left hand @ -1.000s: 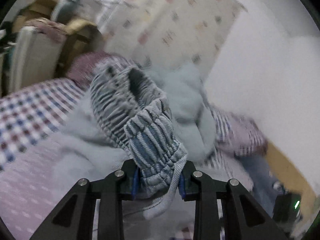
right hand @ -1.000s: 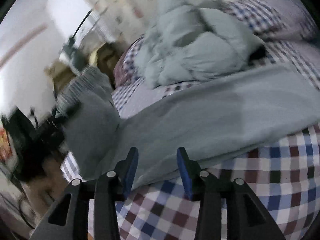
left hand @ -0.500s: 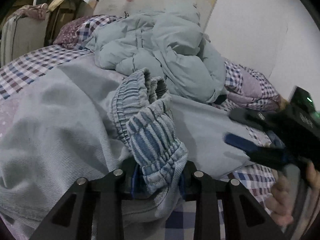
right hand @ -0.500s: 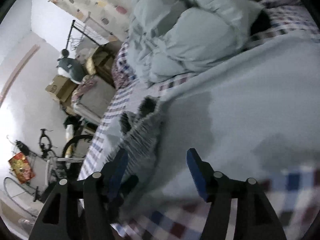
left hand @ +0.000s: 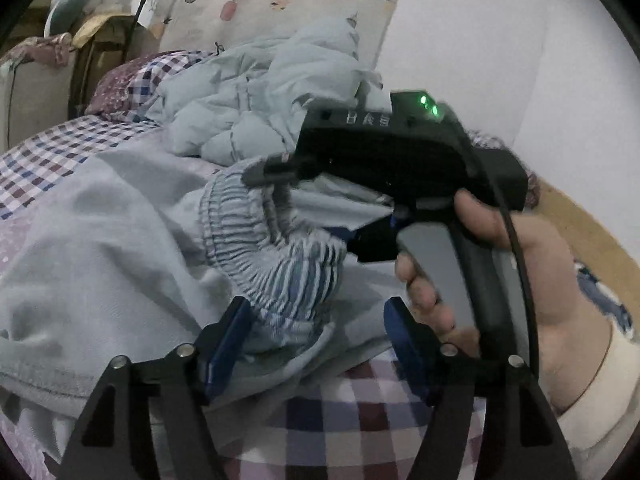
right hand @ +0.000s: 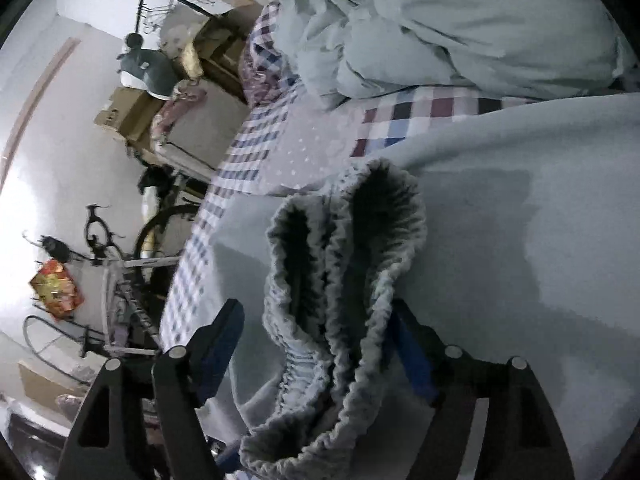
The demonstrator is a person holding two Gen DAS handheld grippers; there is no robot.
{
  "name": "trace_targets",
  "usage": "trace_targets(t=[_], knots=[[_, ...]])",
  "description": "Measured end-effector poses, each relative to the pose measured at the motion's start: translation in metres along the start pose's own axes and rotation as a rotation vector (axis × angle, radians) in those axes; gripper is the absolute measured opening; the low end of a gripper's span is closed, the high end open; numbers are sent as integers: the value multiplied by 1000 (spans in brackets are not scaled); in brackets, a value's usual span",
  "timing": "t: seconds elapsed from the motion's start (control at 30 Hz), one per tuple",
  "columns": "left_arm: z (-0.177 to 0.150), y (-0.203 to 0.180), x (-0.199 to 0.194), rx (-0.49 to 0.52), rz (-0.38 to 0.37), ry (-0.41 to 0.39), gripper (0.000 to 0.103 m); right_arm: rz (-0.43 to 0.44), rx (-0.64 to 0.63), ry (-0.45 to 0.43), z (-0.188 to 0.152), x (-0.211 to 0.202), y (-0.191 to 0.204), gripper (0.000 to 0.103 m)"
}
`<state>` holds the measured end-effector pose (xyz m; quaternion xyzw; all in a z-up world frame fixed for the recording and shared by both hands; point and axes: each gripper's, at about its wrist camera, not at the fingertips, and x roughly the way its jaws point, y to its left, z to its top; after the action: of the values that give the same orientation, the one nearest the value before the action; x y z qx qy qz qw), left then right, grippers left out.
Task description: Fold clothes
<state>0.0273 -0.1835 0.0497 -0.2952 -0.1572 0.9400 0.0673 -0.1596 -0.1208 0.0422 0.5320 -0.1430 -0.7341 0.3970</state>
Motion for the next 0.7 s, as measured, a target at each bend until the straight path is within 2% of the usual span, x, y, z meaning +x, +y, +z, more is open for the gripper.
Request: trace_targets(t=[0.17,0.23,0.27,0.3,0.43,0.7], knots=[[-4,0,9,9,42,24,73,-19,-39,42,9,21,0,80],[-3,-2,13,21,65,31,68,-27,-55,59,12,29,0,79],[-1,-1,15,13,81,32,63,-44,-80,58,14,29,4,60],[0,0,17,4,97,33,44,-64,-110,54,16,28,8,35],[11,1,21,-42,56,27,30,-148,-232,39,22,23,25,31],[35,-31,6,-25,-18,-60,27,-170,-286,-41,36,-39,31,29]])
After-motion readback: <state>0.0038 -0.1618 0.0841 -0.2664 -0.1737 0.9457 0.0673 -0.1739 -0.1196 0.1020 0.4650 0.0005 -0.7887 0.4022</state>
